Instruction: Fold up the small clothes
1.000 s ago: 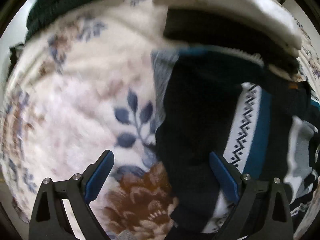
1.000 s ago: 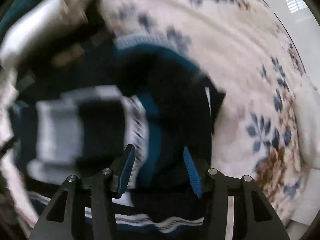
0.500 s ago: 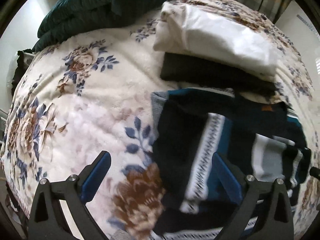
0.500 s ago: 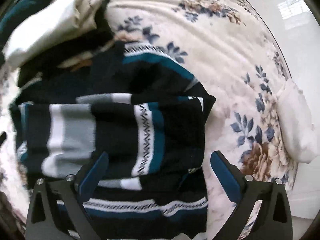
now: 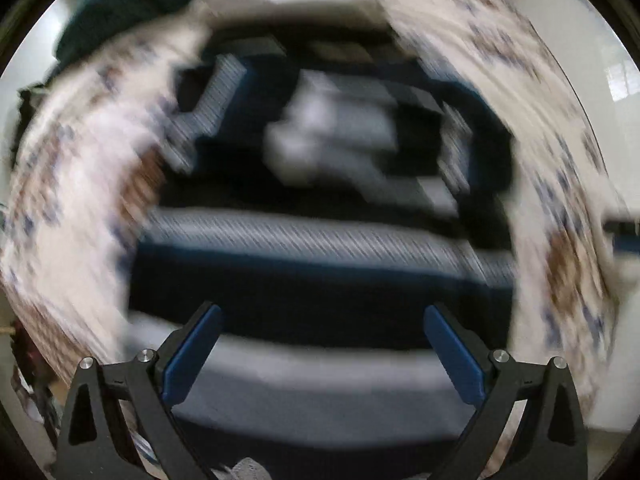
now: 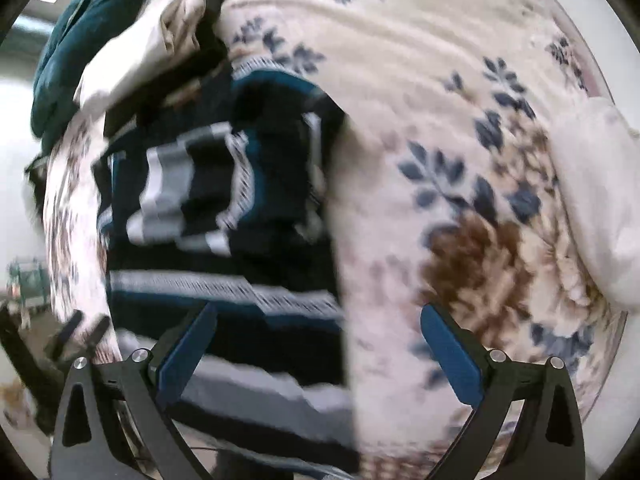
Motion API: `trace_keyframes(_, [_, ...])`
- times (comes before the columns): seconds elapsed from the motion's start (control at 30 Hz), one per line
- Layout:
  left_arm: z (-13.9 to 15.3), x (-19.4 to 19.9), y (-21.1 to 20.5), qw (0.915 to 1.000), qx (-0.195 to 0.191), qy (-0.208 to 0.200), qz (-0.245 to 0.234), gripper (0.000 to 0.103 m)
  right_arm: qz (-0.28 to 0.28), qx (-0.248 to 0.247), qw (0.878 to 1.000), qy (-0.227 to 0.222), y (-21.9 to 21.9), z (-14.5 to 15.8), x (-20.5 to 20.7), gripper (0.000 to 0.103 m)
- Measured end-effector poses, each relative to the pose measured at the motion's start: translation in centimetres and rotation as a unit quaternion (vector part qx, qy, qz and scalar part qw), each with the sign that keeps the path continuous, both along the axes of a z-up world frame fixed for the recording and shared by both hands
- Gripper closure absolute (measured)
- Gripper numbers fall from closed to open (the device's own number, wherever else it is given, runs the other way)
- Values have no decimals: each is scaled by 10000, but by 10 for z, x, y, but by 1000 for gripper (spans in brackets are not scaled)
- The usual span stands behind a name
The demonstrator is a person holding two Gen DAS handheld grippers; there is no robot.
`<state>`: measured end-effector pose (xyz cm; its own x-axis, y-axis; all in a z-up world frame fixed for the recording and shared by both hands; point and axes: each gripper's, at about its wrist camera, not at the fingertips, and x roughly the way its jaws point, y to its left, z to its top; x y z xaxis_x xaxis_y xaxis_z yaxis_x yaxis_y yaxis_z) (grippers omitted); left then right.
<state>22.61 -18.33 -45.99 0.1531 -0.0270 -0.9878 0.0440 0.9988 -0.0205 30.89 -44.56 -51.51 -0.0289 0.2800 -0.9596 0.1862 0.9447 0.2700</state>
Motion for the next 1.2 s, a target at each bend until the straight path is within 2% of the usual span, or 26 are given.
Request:
trace_keyframes(0.13, [-49,-71,-76,9945,-378,938,-272,0,329,-108,9993,167,-42,-11,-21,0])
trace_keyframes(0.23, [-77,-111,-117,9880,-575,1336,-512,0,377,-165,9986,322,-74,-26,-30,0])
trace_keyframes(0.37, [-111,-142,-155,9808,-615,1705,-715,0,245,-144,9988,399,-101,-40,-30,0])
trace_keyframes(0.47, [-126,-149,-170,9846,-210,1531,-820,1,193,-90,9990,385,-108,-49,-20,0])
trace_keyframes(0.5, [-126,-149,-171,9863,-177,1413,-831,6,159,-6,9992,373,-108,-52,-13,0])
trace_keyframes(0.53, [-124,-147,-171,9883,-76,1282,-817,25,128,98,9992,353,-108,-55,-6,0])
trace_keyframes(0.57, [-120,-146,-169,9898,-18,1191,-780,57,82,228,9992,306,-106,-59,3,0])
trace_keyframes(0.63, [-108,-141,-159,9931,-42,956,-679,95,-32,538,9984,174,-102,-64,28,2])
trace_keyframes(0.7, [-100,-136,-146,9944,-310,874,-502,95,-159,814,9966,18,-97,-72,61,4])
trace_keyframes(0.83, [-80,-131,-125,9960,-457,689,-343,96,-464,1452,9883,-18,-83,-97,124,10])
trace_keyframes(0.93, [-58,-129,-112,9967,-576,542,-161,96,-688,1827,9803,290,-70,-128,158,20])
trace_keyframes(1.03, [-37,-128,-97,9967,-683,423,88,96,-904,2253,9676,700,-56,-159,173,36])
trace_keyframes(1.07, [-31,-128,-89,9965,-716,396,150,96,-894,2339,9654,735,-51,-162,174,53])
trace_keyframes(1.1, [-25,-128,-85,9962,-760,370,223,96,-837,2368,9650,757,-45,-164,177,82])
trace_keyframes(1.13, [-20,-132,-72,9956,-816,335,314,96,-769,2290,9676,736,-38,-163,176,98])
trace_keyframes(1.2, [-7,-132,-54,9947,-899,249,430,96,-678,2049,9749,546,-27,-149,178,98])
